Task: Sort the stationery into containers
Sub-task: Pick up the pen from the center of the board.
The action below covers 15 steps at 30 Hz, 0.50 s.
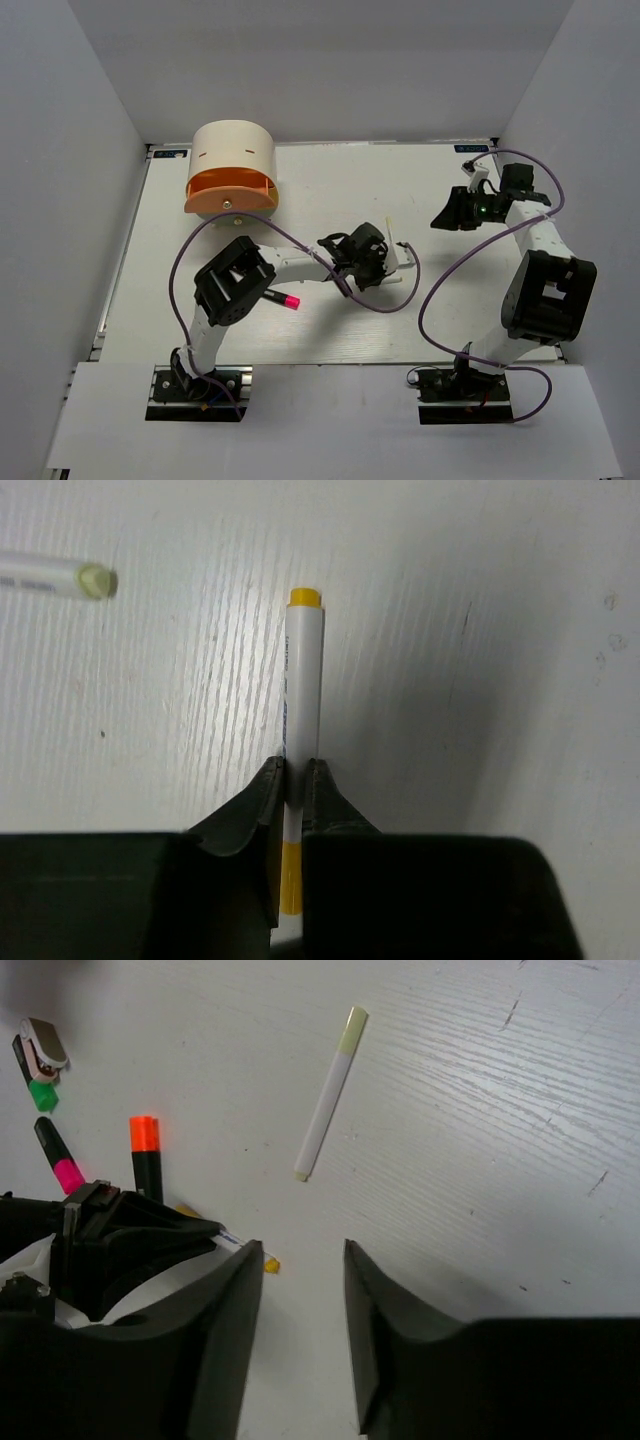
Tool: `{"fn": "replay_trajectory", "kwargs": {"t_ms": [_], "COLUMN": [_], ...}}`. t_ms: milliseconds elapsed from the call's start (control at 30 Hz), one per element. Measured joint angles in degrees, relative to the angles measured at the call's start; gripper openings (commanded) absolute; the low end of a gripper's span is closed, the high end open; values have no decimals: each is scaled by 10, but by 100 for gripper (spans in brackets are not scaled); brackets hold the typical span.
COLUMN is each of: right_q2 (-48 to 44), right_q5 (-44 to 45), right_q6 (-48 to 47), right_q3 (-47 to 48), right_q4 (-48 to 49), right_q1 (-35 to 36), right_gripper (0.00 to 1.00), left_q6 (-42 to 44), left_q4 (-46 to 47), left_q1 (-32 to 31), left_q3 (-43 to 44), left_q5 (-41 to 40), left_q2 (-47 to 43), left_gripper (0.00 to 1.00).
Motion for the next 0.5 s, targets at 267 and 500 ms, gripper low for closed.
{"fn": "replay_trajectory", "kwargs": {"t_ms": [267, 500], "right_q2": [-4, -8], "right_q5": [-8, -29], "right_q6": [-30, -55], "right_q3": [-17, -23], "right_q4": [5, 5], "right_q1": [0, 0], "right_gripper": [16, 0], "left_q6": [-45, -41], "left_q4": [-38, -65], "left_q1": [12, 55], "left_q3": [-9, -8], "left_q5": [-69, -126], "left_q2": [-75, -179], "left_gripper": [0, 0]}}
